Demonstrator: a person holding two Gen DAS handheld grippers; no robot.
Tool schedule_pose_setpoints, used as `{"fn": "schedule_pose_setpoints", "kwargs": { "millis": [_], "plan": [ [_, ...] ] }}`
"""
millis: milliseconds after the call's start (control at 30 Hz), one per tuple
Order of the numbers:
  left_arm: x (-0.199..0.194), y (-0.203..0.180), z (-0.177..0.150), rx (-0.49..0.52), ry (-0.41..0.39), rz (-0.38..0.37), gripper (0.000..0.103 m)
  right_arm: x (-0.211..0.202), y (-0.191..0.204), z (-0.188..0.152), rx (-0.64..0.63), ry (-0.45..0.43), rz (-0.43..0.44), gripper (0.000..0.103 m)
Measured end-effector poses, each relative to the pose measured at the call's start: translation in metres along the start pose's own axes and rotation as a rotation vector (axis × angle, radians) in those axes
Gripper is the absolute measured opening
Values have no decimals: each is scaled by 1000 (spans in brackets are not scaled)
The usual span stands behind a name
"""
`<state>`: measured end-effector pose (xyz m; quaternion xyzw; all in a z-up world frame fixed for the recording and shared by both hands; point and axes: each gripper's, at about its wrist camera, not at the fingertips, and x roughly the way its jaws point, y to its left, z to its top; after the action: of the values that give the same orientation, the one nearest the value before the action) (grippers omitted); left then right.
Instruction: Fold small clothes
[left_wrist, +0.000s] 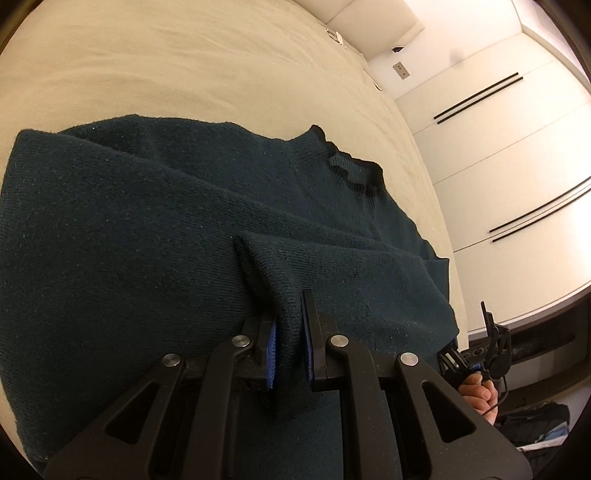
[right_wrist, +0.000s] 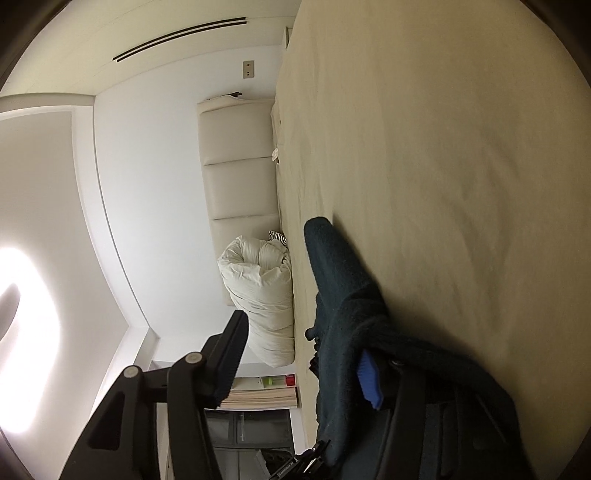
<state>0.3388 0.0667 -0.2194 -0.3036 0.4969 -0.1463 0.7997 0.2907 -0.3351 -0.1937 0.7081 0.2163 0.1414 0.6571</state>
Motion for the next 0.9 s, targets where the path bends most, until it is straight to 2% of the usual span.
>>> {"fn": "schedule_pose_setpoints", "kwargs": {
  "millis": [133, 233, 300, 333, 400, 433, 500, 567, 633, 700, 733, 767, 833, 900],
  "plan": [
    [5, -3, 4, 1, 33, 3, 12, -19, 5, -10, 29, -21, -20, 59],
    [6, -3, 8, -10, 63, 9, 13, -45, 13, -25, 33, -44, -132, 65],
    [8, -3, 10, -19, 71, 13, 13, -62, 33, -32, -49, -83, -224, 70],
    [8, -3, 10, -25, 73, 15, 13, -69, 48, -31, -102, -111, -231, 70],
    [7, -5, 9, -20, 69, 29, 13, -65, 68, -25, -153, -109, -192, 70],
    [8, -7, 9, -14, 66, 37, 13, -52, 80, -21, -181, -66, -164, 70],
    [9, -10, 8, -2, 63, 54, 13, -23, 92, -19, -216, 11, -160, 70],
    [10, -12, 7, 6, 58, 61, 13, 19, 101, -23, -285, 140, -166, 70],
    [11, -11, 7, 6, 59, 54, 13, 48, 94, -26, -299, 199, -187, 69],
    [10, -8, 7, -8, 60, 32, 13, 66, 66, -15, -237, 218, -255, 69],
    [11, -6, 7, -14, 61, 19, 13, 67, 54, -10, -221, 210, -296, 60],
    [10, -4, 7, -18, 62, 10, 13, 63, 36, -3, -204, 188, -353, 30],
    [8, -1, 7, -28, 61, -15, 13, 49, 9, 9, -158, 180, -344, 0],
    [5, 0, 7, -35, 57, -17, 14, 32, 4, 13, -157, 140, -288, 0]
  ]
}}
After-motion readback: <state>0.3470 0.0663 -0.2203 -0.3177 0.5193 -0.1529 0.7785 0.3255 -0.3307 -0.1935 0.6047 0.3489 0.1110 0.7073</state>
